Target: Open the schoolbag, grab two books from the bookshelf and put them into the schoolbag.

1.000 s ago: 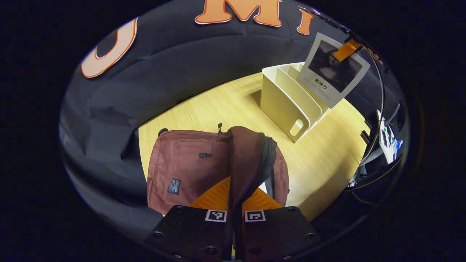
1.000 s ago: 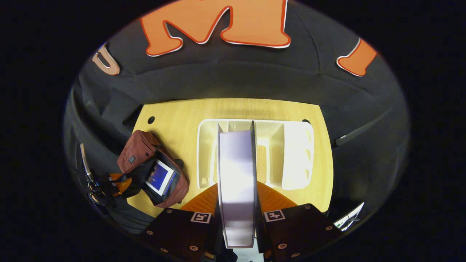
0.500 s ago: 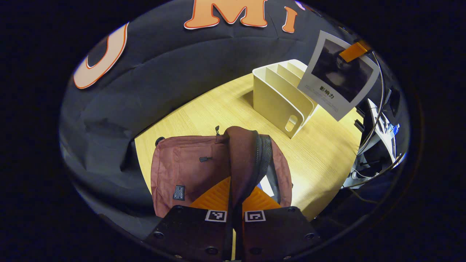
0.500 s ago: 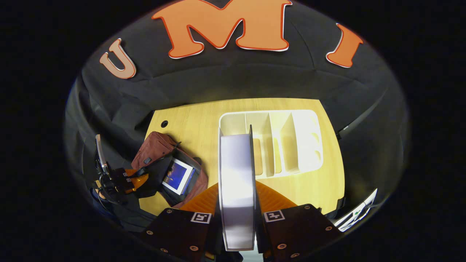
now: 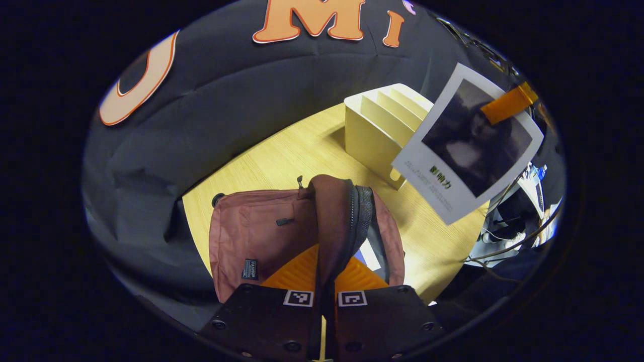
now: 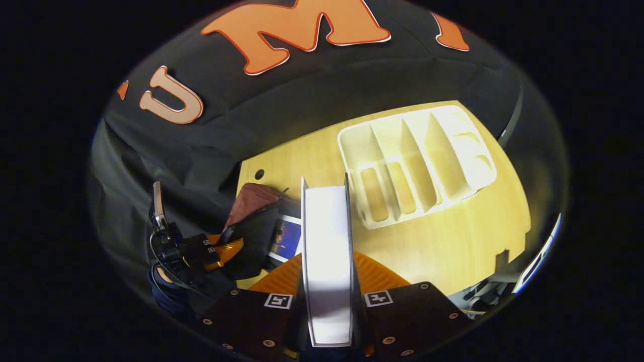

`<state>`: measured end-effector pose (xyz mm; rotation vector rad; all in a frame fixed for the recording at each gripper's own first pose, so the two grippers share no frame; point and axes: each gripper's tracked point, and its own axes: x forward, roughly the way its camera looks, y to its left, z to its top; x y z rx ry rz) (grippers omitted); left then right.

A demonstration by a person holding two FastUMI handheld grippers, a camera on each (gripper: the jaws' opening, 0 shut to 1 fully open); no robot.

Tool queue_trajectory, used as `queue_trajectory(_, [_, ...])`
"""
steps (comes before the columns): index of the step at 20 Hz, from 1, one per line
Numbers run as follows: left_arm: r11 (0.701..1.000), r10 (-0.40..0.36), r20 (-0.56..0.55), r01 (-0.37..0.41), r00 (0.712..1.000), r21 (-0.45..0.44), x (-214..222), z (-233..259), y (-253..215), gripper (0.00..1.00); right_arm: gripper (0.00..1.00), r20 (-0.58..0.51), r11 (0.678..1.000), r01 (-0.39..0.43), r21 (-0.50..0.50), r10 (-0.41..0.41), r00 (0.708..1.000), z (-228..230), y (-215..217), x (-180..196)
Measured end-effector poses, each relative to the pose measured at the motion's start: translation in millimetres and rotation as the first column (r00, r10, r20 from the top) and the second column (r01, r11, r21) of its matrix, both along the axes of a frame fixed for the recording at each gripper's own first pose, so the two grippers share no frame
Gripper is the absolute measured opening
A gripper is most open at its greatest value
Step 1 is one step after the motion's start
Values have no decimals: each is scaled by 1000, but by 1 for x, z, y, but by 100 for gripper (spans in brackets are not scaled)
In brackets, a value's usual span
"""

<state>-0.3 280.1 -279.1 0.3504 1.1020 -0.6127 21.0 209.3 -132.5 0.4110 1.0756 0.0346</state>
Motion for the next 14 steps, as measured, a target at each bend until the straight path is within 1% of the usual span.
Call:
queue_trajectory(4, [1000, 1, 16, -1, 1000, 4, 4, 10, -1, 4, 36, 35, 988, 41, 147, -47, 998, -14, 34, 5])
queue_trajectory(7, [1000, -3, 31, 3, 1000, 10, 4, 15, -2, 4, 36, 52, 976, 52, 210, -64, 997, -26, 51, 10])
queue_trajectory(10, [1000, -9, 44, 8, 999, 8, 5, 19, -4, 4, 36, 73, 956, 55, 287, -79, 994, -38, 72, 18])
queue_trajectory(14, [1000, -4, 62, 4, 998, 2, 6, 25, -8, 4, 36, 65, 932, 70, 356, -99, 993, -66, 92, 22])
